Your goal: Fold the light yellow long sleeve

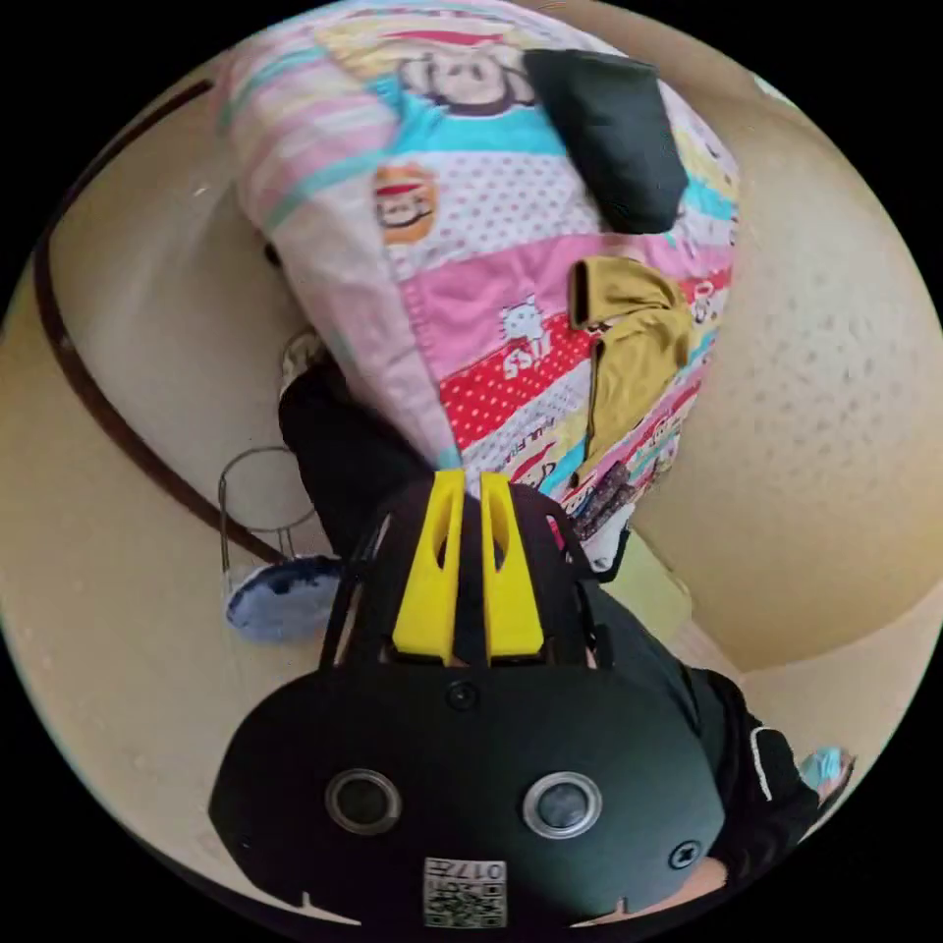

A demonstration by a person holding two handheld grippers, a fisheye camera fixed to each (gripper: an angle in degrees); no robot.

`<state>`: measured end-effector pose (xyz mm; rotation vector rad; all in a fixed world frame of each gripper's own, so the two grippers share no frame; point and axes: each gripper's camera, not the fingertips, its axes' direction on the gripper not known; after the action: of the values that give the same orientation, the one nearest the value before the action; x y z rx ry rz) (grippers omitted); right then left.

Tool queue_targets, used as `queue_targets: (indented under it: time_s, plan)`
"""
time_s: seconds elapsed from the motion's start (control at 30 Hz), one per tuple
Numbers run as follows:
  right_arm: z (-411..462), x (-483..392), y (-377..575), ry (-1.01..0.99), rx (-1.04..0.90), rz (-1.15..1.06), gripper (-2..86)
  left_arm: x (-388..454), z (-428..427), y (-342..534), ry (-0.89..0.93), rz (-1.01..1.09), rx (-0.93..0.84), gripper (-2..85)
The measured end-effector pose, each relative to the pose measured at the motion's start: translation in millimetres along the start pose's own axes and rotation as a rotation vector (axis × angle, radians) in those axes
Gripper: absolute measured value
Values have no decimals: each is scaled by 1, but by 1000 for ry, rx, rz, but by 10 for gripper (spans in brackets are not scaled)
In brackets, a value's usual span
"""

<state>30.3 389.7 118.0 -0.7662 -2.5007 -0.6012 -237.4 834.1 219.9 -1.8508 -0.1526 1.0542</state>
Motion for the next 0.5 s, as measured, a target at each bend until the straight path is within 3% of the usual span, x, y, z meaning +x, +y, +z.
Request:
queue_targets:
  time_s: [0.03, 0.07, 0.13, 0.2, 0.3, 0.37, 0.43, 0.5]
  plan:
    - [-50, 13, 48, -198, 191, 48, 13, -32, -3, 19, 71, -85, 9, 4]
    - [-71, 12, 70, -223, 276, 17, 11, -88, -8, 62, 250, -228, 75, -3]
    - [-132, -11, 155, -1, 562, -125, 6, -144, -15, 127, 525, -374, 285, -7]
    - [-158, -8, 210, 168, 793, -13, 4, -181, -27, 189, 748, -505, 647, -9]
    - [-169, 7, 256, 100, 1035, -35, 3, -181, -44, 206, 811, -663, 1019, -10]
    - [-158, 21, 252, 80, 1112, -55, 3, -159, -52, 175, 825, -706, 1145, -10]
    - [-124, 51, 210, 10, 1019, 4, 3, -126, -56, 104, 921, -614, 1031, -10]
    - [-78, 70, 163, -109, 820, -2, 3, -42, -57, -20, 1010, -253, 582, -10]
